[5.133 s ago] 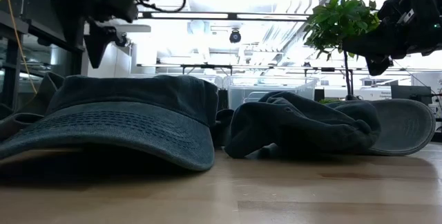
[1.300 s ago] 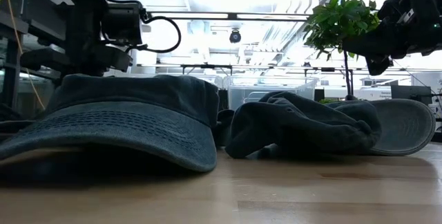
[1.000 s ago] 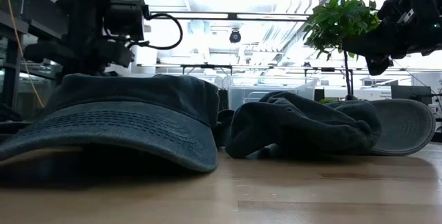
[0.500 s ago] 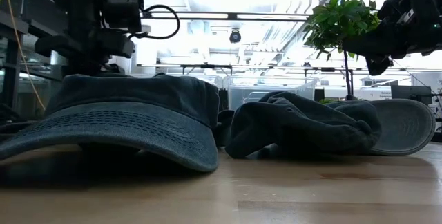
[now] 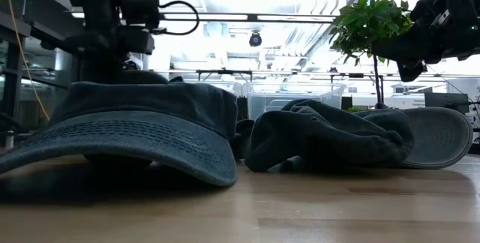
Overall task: Pick and place caps into container
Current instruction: Put the left gray cap into the left transparent container
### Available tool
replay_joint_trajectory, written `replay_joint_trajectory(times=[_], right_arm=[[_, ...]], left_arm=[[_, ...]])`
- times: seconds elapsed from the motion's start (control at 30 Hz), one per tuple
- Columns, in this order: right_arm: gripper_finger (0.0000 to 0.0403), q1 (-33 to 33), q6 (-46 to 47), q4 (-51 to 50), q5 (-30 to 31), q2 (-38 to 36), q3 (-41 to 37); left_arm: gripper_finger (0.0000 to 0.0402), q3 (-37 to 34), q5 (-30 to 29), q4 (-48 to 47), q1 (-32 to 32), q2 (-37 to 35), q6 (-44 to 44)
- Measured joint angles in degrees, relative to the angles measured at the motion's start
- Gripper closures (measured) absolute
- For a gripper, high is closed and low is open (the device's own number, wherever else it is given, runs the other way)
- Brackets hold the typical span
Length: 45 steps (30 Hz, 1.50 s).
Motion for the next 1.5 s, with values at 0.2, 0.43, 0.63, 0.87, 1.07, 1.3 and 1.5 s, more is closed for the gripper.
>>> replay_joint_trajectory(times=[0.2,0.43,0.63,0.87,1.07,1.3,1.5], right_arm=[[0.0402,0.0,0.0,0.0,0.0,0.0,0.0],[0.0402,0.0,0.0,0.0,0.0,0.0,0.0],[0.0402,0.0,0.0,0.0,0.0,0.0,0.0],[0.0402,0.0,0.0,0.0,0.0,0.0,0.0],[0.0402,0.0,0.0,0.0,0.0,0.0,0.0],[0.0402,0.0,0.0,0.0,0.0,0.0,0.0],[0.0402,0.0,0.0,0.0,0.0,0.0,0.0]], left_arm=[[0.0401,3.3,1.8,-2.9,0.0,0.0,-2.6],[0.0402,8.2,1.9,-7.0,0.9,0.0,-3.6],[0.0401,12.3,1.7,-10.7,2.9,0.6,-4.8],[0.0401,19.4,5.7,-16.2,5.2,3.4,-6.2],[0.0401,27.6,8.5,-21.6,6.9,7.9,-5.8],[0.0401,37.0,10.4,-26.3,8.4,13.2,-3.6],[0.0402,46.5,10.2,-30.8,10.9,18.1,-1.6]])
